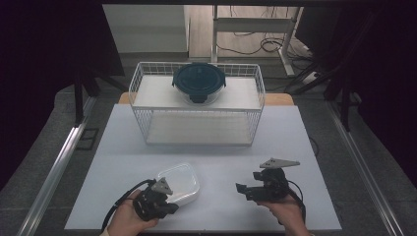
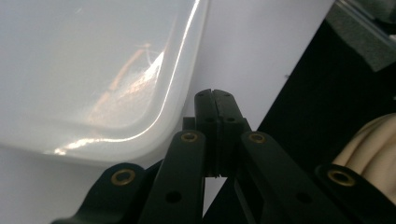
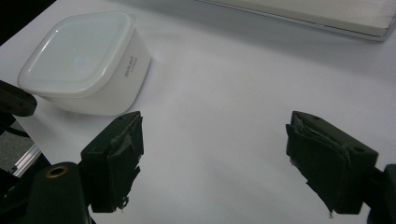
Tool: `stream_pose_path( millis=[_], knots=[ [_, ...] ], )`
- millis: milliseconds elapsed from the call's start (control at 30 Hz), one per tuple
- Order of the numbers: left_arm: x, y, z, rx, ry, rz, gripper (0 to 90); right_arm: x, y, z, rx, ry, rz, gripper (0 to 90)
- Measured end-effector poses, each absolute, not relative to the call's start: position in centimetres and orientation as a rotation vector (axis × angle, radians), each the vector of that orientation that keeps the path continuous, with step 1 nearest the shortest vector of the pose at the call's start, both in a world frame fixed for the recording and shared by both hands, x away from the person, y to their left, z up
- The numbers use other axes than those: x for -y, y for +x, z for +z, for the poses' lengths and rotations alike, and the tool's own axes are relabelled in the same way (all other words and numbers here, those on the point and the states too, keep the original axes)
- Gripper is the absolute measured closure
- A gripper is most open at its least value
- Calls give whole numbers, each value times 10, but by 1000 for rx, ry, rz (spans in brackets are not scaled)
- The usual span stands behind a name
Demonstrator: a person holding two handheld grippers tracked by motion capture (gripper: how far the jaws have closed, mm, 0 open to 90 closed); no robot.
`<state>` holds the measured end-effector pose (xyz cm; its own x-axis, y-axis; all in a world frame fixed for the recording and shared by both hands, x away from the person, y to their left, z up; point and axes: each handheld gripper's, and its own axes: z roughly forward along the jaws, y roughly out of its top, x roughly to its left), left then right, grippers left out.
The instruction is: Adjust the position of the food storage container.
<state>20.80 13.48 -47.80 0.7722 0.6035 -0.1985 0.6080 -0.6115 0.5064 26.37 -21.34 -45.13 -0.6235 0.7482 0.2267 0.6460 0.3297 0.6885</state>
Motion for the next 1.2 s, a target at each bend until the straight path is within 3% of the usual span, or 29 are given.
stream_pose_path(
  millis=[600,1200],
  knots=[
    [-202,244,-479,-1165,2328,119,900,211,263,-451,-2471,1289,1195,187],
    [-231,277,-492,-1353,2203,65,900,214,264,-453,-2468,1302,1184,187]
  ],
)
